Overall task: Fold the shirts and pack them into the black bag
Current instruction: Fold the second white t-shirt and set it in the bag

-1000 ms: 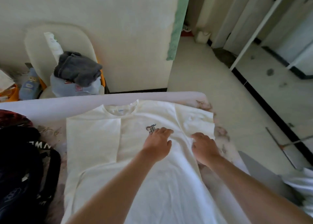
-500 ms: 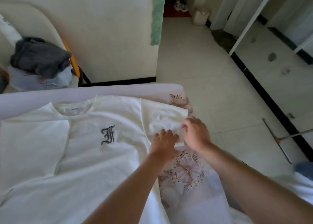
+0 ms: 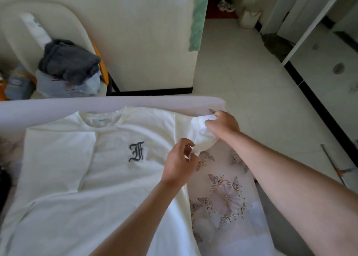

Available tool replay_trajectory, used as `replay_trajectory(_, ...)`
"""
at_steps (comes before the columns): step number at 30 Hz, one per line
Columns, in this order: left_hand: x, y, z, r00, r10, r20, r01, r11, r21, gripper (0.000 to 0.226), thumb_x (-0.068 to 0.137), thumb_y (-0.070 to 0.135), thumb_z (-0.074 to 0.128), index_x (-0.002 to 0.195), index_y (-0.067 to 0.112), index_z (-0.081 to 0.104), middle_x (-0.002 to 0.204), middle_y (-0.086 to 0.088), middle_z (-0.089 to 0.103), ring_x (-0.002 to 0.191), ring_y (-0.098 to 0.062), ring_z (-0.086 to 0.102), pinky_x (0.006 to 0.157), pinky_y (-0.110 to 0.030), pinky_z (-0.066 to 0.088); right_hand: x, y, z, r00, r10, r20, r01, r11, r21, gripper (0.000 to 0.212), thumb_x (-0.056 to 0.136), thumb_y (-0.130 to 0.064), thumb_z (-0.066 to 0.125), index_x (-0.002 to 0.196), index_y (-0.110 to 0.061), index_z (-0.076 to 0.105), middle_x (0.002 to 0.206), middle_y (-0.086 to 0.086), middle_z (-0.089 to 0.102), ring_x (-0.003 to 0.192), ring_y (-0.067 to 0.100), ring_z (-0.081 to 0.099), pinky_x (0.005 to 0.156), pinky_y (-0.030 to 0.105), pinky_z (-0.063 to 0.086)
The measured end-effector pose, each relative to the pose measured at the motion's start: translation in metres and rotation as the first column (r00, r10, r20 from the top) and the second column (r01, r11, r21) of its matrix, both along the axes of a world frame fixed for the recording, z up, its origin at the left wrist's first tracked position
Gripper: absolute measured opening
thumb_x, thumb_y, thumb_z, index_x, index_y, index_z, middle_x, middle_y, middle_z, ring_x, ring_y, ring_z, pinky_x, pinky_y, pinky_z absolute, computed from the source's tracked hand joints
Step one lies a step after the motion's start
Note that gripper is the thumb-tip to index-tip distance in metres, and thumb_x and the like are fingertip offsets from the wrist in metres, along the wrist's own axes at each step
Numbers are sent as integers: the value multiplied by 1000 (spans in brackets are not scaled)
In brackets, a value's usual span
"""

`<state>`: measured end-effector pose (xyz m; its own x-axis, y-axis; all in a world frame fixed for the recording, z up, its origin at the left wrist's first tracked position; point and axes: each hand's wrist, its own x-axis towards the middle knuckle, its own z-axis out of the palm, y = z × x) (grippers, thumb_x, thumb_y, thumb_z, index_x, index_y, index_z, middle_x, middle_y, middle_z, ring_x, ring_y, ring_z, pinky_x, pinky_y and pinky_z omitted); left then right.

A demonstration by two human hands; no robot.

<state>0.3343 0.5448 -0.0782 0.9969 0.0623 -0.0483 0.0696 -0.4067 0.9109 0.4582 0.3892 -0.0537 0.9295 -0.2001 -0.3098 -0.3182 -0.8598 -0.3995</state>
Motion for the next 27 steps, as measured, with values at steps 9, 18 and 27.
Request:
replay_trajectory(9,-36,91,-4,886,409,-216,-354,900,254,27,81,19,60,104,14,46,105,-5,56,100,-32,54,84,-37,44,3,126,32,982,190,1,-165,852,497,35,98,-32,52,126,-13,61,123,8,66,107,26,66,86,35,53)
replay_trajectory(18,-48,125,-61,955,-272,-118,250,525,813,57,90,47,35,140,26,53,156,-6,37,140,-32,41,108,-49,39,-96,111,-68,731,677,-87,-677,703,-217,70,103,-52,25,159,-21,-3,165,13,-13,152,31,-11,125,48,6)
replay_trajectory(27,-101,135,-61,972,-215,-92,205,593,779,61,92,44,37,149,22,40,159,-6,32,144,-27,32,117,-43,29,-133,111,-74,612,786,-82,-758,554,-344,68,103,-56,6,157,-19,-13,162,9,-24,149,26,-24,124,46,-3)
